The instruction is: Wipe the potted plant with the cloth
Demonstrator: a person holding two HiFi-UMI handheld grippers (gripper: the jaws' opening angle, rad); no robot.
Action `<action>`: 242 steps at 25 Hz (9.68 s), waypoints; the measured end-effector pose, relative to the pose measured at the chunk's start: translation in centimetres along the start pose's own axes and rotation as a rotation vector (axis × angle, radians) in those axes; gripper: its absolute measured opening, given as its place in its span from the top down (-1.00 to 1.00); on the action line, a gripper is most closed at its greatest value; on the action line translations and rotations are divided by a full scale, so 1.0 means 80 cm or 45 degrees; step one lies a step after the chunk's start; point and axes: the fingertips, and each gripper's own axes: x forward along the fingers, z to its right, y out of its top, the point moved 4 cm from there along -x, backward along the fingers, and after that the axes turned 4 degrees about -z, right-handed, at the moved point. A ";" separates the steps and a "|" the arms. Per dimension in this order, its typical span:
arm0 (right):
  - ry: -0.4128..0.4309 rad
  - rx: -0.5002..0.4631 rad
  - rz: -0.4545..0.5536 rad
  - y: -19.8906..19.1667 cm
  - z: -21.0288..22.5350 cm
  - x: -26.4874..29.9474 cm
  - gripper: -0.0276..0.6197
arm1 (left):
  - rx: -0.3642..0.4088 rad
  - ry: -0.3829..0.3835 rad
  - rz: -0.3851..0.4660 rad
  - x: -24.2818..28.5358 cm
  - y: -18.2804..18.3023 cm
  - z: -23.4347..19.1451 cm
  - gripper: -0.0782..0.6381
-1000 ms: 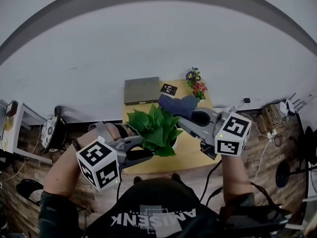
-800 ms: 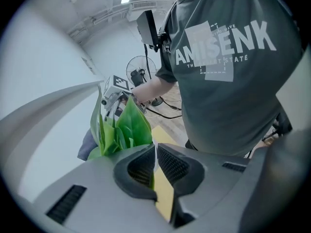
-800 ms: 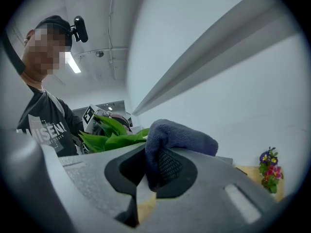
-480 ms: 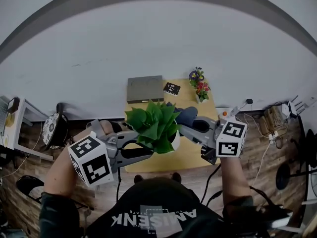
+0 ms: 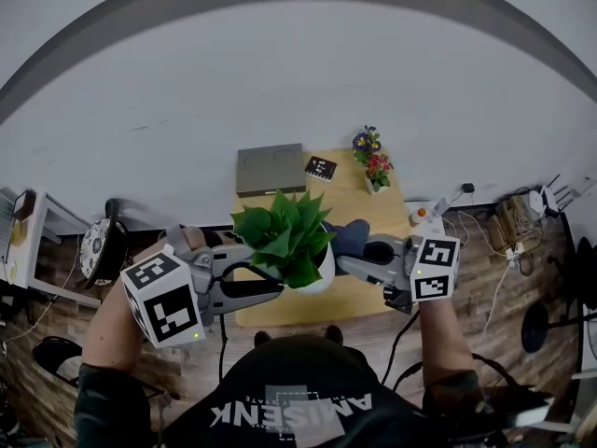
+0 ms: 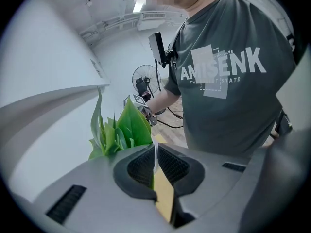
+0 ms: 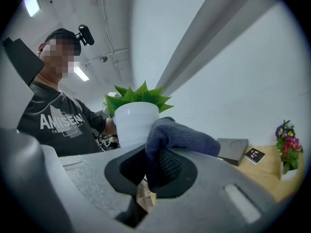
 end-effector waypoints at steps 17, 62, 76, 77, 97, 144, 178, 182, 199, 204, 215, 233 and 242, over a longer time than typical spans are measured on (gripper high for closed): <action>0.175 -0.089 0.138 0.043 0.012 -0.017 0.82 | -0.073 -0.173 0.185 -0.006 0.038 0.000 0.73; 0.336 -0.046 0.107 -0.051 -0.011 -0.029 0.82 | -0.268 -0.011 0.053 -0.011 -0.008 -0.022 0.73; 0.304 -0.028 0.146 -0.043 -0.033 -0.017 0.82 | -0.451 0.118 -0.043 0.028 -0.054 -0.058 0.73; 0.293 -0.024 0.156 -0.043 -0.033 -0.019 0.82 | -0.465 0.134 -0.061 0.031 -0.060 -0.061 0.73; -0.407 -0.010 0.382 -0.018 -0.001 -0.103 0.82 | -0.549 0.158 -0.468 0.167 -0.188 -0.068 0.72; -0.321 -0.088 0.047 -0.053 -0.004 0.041 0.82 | -0.643 0.064 -0.276 0.132 -0.094 -0.056 0.72; -0.848 0.219 0.304 -0.109 0.072 -0.164 0.82 | -0.359 0.147 -0.729 0.407 -0.255 -0.102 0.70; -0.875 0.250 0.307 -0.117 0.087 -0.181 0.82 | -0.352 0.155 -0.738 0.436 -0.259 -0.115 0.69; -0.851 0.250 0.337 -0.116 0.091 -0.176 0.82 | -0.459 0.123 -0.655 0.433 -0.256 -0.112 0.50; -0.843 0.219 0.335 -0.104 0.087 -0.176 0.82 | -0.553 0.152 -0.567 0.407 -0.236 -0.114 0.50; -0.775 0.072 0.363 -0.028 0.071 -0.146 0.82 | -0.748 0.450 -0.137 0.255 -0.169 -0.123 0.50; -0.727 -0.160 0.326 0.089 0.040 -0.042 0.83 | -1.108 1.081 0.441 -0.021 -0.135 -0.109 0.77; -0.831 -0.211 0.247 0.093 0.038 -0.018 0.83 | -1.313 1.237 0.447 -0.072 -0.162 -0.096 0.78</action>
